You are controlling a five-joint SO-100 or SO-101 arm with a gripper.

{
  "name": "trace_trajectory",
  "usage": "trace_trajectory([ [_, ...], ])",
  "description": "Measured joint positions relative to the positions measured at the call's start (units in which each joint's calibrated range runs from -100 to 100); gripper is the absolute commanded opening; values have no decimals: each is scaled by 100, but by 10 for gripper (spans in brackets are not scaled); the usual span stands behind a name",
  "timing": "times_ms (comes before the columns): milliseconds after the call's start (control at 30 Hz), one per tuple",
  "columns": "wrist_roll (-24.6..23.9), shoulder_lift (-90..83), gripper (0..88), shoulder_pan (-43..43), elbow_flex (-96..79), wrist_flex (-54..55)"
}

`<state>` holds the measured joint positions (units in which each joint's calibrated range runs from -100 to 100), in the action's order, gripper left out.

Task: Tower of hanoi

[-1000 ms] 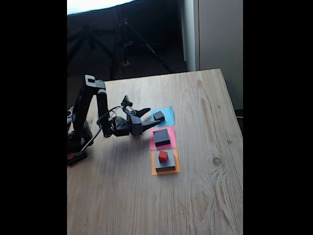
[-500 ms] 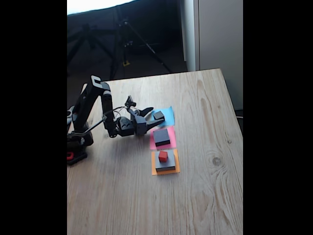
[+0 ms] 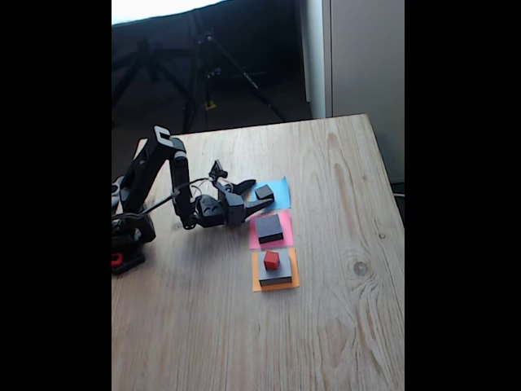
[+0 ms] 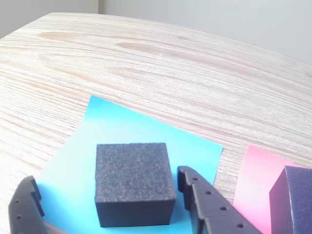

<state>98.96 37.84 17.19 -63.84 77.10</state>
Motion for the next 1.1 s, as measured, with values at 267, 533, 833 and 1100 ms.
trace_trajectory([
  [267, 0, 26, 171, 0, 43, -16],
  [533, 0, 34, 82, 0, 52, -24],
  [833, 0, 34, 46, 0, 61, -72],
  [1100, 0, -590, 31, 62, -322, -657],
])
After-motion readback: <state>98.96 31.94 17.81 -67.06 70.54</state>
